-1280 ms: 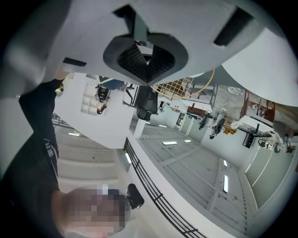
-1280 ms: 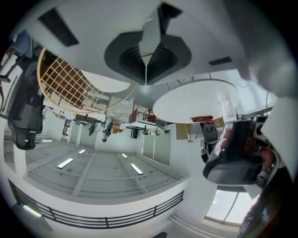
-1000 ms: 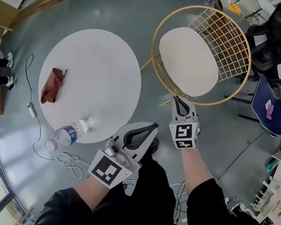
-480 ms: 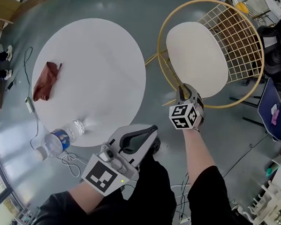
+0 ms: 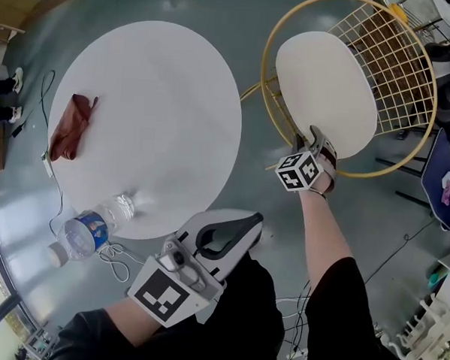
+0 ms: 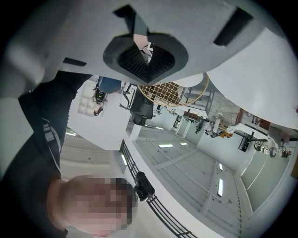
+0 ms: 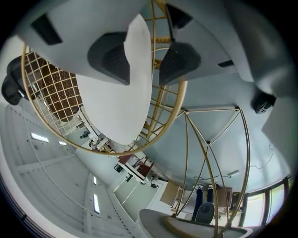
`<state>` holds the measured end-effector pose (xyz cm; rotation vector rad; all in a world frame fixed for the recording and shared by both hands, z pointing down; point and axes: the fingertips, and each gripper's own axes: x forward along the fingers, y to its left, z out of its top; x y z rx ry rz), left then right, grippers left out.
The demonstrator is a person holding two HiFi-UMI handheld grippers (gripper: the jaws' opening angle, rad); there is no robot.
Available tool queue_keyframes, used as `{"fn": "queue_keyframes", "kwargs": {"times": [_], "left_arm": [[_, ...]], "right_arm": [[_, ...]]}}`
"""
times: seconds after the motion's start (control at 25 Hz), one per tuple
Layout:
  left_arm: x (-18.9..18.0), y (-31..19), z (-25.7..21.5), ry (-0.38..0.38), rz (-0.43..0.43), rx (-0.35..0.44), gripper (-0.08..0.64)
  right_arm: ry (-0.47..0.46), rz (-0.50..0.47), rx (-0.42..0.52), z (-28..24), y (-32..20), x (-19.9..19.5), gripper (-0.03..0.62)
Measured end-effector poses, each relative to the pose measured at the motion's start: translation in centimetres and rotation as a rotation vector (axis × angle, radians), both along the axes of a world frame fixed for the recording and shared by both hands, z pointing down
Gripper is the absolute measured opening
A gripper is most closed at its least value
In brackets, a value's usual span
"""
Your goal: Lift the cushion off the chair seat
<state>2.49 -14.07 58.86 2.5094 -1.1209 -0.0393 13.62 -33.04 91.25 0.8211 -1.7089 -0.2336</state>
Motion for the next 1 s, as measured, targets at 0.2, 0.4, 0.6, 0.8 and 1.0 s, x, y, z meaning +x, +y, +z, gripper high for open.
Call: {"fn": "queue_keyframes", "kwargs": {"times": [0.2,0.4,0.6,0.8,1.0], "left_arm": [[0.0,0.2,-0.2,-0.006,0.012,0.004,0.0],[0.3,1.1,-0.8,-0.019,0.047,-0.005,0.0],[0.6,2.2,-3.9,-0.023,0.075,-0.001,0.0],[0.3,3.0,-8.9,-0.039,0.087,0.034,0.0],[-0.6,3.7,-14.3,-0.055,0.09,0.061,0.0]], "right_arm": [[0.056,0.001,0.036,0.8,-1.5,0.7,0.178],[0.074,-0.019,0.06,-0.3,-1.5,0.7,0.141],[0.056,-0.01,0.062,-5.1,-0.9,1.1,0.086],[-0.014,0.022,0.063,-12.5,-1.6,1.3,0.062],[-0.124,0.095,0.058,-20.2,-2.1,1.5,0.046]]}}
